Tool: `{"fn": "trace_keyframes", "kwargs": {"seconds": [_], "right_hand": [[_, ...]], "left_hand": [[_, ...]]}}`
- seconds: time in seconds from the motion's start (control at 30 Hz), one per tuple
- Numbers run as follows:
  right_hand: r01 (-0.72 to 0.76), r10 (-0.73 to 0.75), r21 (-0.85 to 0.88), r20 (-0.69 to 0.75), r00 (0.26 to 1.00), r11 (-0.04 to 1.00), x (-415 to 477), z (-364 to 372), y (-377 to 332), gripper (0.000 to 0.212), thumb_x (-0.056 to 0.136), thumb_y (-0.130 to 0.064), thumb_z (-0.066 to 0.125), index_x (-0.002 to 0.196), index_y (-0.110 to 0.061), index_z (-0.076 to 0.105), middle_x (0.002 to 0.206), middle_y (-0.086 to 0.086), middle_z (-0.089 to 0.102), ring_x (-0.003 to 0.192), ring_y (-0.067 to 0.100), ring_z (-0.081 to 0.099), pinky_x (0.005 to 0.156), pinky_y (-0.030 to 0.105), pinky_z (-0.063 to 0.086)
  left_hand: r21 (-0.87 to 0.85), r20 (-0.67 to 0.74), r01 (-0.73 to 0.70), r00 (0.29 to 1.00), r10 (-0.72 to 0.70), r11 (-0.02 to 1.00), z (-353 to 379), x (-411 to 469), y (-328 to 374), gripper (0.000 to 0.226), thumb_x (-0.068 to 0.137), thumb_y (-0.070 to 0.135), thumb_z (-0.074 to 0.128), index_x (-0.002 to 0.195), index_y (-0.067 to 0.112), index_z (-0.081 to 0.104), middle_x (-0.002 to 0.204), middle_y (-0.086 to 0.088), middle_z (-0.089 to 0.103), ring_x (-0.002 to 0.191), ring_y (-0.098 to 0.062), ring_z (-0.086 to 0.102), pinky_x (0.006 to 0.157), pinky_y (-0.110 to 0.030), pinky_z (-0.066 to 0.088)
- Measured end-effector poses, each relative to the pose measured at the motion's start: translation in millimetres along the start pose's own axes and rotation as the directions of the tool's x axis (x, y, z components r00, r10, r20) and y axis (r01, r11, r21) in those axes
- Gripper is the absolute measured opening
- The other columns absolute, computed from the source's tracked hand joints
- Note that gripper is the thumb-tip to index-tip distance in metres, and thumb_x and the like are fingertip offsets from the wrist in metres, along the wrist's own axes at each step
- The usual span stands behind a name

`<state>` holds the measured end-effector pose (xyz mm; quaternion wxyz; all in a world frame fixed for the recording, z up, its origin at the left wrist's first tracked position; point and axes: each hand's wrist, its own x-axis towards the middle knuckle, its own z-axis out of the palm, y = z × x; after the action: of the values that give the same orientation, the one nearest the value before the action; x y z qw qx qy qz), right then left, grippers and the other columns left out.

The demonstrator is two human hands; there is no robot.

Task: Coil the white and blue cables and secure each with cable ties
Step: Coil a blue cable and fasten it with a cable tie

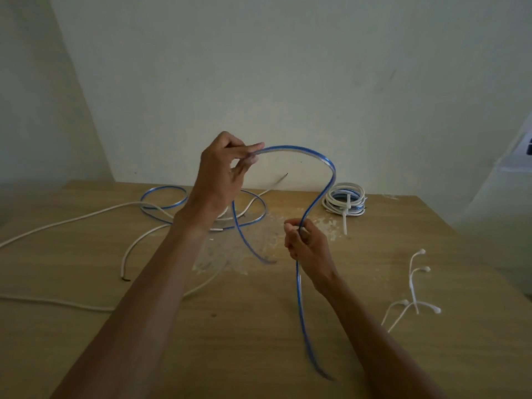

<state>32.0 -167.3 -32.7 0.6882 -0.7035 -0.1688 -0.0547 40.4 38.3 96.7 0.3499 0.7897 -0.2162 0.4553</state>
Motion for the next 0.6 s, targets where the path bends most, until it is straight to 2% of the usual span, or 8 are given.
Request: {"fn": "trace_keyframes", "kwargs": {"seconds": [0.13,0.2,0.27,0.37,0.4,0.47,0.53,0.6], "right_hand": [[-0.09,0.113,-0.144,0.157,0.981,0.985,-7,10,-1,0.031,0.095,-0.036,0.066,0.121,-0.019,0.062,0.072,-0.005,0.066,0.066,0.002,0.063,0.063,0.019,0.049],[-0.099,0.137,-0.21,0.178,0.974,0.973,-7,13,-3,0.023,0.097,-0.029,0.065,0.116,-0.016,0.066,0.071,-0.003,0.066,0.06,0.0,0.06,0.06,0.018,0.047],[-0.128,0.163,-0.195,0.174,0.971,0.972,-6,10,-5,0.017,0.097,-0.026,0.065,0.11,-0.015,0.068,0.071,-0.001,0.066,0.057,0.003,0.056,0.055,0.018,0.045],[-0.16,0.209,-0.288,0.149,0.966,0.944,-5,2,-3,0.028,0.092,-0.034,0.07,0.112,-0.015,0.07,0.071,-0.004,0.066,0.056,-0.003,0.059,0.052,0.012,0.042],[-0.184,0.242,-0.284,0.183,0.953,0.941,-6,2,-2,0.029,0.093,-0.036,0.069,0.113,-0.015,0.071,0.07,-0.004,0.065,0.053,-0.002,0.056,0.05,0.014,0.041],[-0.257,0.299,-0.168,0.313,0.901,0.952,-9,4,-1,0.026,0.097,-0.035,0.063,0.108,-0.014,0.073,0.069,-0.003,0.063,0.049,0.006,0.046,0.047,0.019,0.035],[-0.335,0.315,-0.024,0.408,0.857,0.942,-8,5,-2,0.02,0.1,-0.024,0.059,0.097,-0.009,0.071,0.066,-0.003,0.061,0.049,0.009,0.035,0.046,0.021,0.028],[-0.408,0.348,0.059,0.418,0.839,0.911,-4,5,-3,0.022,0.101,-0.014,0.057,0.083,-0.008,0.07,0.063,-0.001,0.056,0.047,0.008,0.031,0.045,0.02,0.027]], "left_hand": [[-0.167,-0.004,0.08,0.997,-0.081,0.983,7,11,20,0.026,0.097,0.016,0.067,0.121,0.011,0.073,0.099,-0.01,0.056,0.088,-0.015,0.066,0.063,-0.034,0.063],[-0.205,-0.015,0.104,0.994,-0.109,0.973,12,10,20,0.025,0.097,0.017,0.066,0.121,0.012,0.073,0.101,-0.012,0.059,0.091,-0.018,0.068,0.063,-0.036,0.063],[-0.224,-0.003,0.156,0.987,-0.161,0.962,18,4,12,0.024,0.098,0.018,0.066,0.119,0.011,0.073,0.102,-0.014,0.062,0.089,-0.02,0.069,0.063,-0.039,0.064],[-0.278,-0.039,0.292,0.948,-0.315,0.915,22,-7,-5,0.024,0.097,0.016,0.066,0.118,0.008,0.073,0.099,-0.016,0.063,0.082,-0.026,0.069,0.058,-0.039,0.063],[-0.291,-0.055,0.321,0.935,-0.35,0.901,23,-10,-9,0.024,0.097,0.016,0.066,0.119,0.006,0.073,0.1,-0.016,0.063,0.08,-0.026,0.07,0.058,-0.039,0.063],[-0.295,-0.075,0.346,0.921,-0.382,0.891,27,-17,-15,0.025,0.098,0.016,0.065,0.119,0.006,0.072,0.101,-0.016,0.064,0.078,-0.023,0.07,0.058,-0.039,0.063],[-0.279,-0.083,0.357,0.916,-0.392,0.892,32,-22,-22,0.025,0.098,0.016,0.065,0.12,0.007,0.072,0.103,-0.014,0.066,0.075,-0.021,0.07,0.06,-0.041,0.063],[-0.206,-0.062,0.405,0.903,-0.425,0.891,38,-27,-31,0.033,0.095,0.022,0.067,0.123,0.005,0.07,0.108,-0.013,0.069,0.077,-0.021,0.071,0.07,-0.044,0.063]]}}
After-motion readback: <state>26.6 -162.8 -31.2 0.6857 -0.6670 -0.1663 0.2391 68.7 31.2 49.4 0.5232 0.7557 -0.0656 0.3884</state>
